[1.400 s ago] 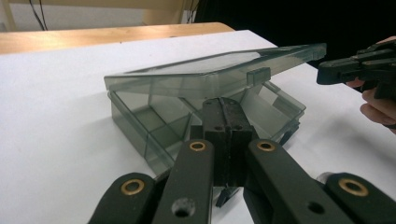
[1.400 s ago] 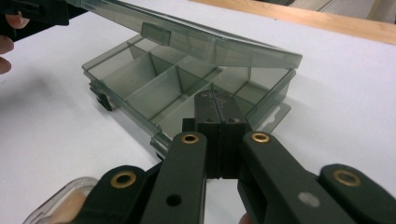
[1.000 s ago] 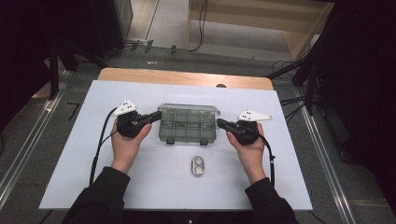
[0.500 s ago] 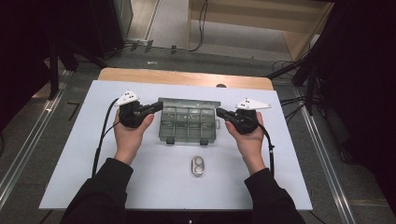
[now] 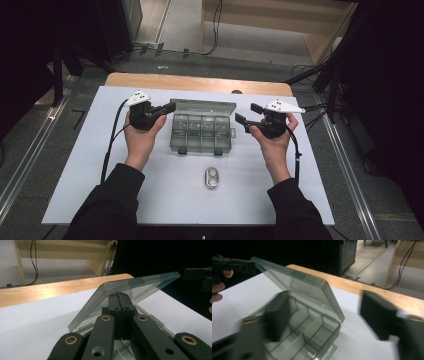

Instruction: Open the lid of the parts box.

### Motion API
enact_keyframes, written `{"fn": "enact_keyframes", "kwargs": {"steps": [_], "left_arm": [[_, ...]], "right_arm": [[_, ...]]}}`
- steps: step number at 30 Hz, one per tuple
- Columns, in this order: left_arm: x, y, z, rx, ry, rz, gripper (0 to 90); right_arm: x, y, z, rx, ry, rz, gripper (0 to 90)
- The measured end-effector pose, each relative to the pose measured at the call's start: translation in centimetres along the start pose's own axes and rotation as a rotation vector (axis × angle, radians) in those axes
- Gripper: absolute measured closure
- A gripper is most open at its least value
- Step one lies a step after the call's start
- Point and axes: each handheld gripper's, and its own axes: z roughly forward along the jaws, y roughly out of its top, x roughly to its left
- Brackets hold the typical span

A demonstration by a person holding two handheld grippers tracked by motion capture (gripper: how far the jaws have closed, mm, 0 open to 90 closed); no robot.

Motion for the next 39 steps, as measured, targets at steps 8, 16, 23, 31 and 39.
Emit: {"fn": "enact_keyframes", "kwargs": {"steps": [8, 16, 23, 31, 39], "left_arm": [[0.5, 0.1, 0.5, -0.006, 0.007, -0.019, 89.9], [0.5, 0.5, 0.9, -0.018, 0.025, -0.015, 89.9], [0.8, 0.6, 1.2, -0.029, 0.039, -0.007, 89.9], [1.3, 0.3, 1.5, -0.025, 0.072, 0.002, 89.9], [1.8, -1.0, 1.7, 0.039, 0.178, -0.002, 82.0]], "right_arm": [[-0.7, -0.6, 2.3, 0.018, -0.010, 0.057, 0.0], [0.4, -1.2, 4.2, -0.015, -0.078, 0.068, 51.6], [0.6, -1.4, 5.2, -0.017, -0.126, 0.079, 68.8], [0.6, -1.6, 6.3, -0.030, -0.197, 0.098, 82.2], [0.8, -1.4, 6.7, -0.029, -0.237, 0.138, 85.7]]}}
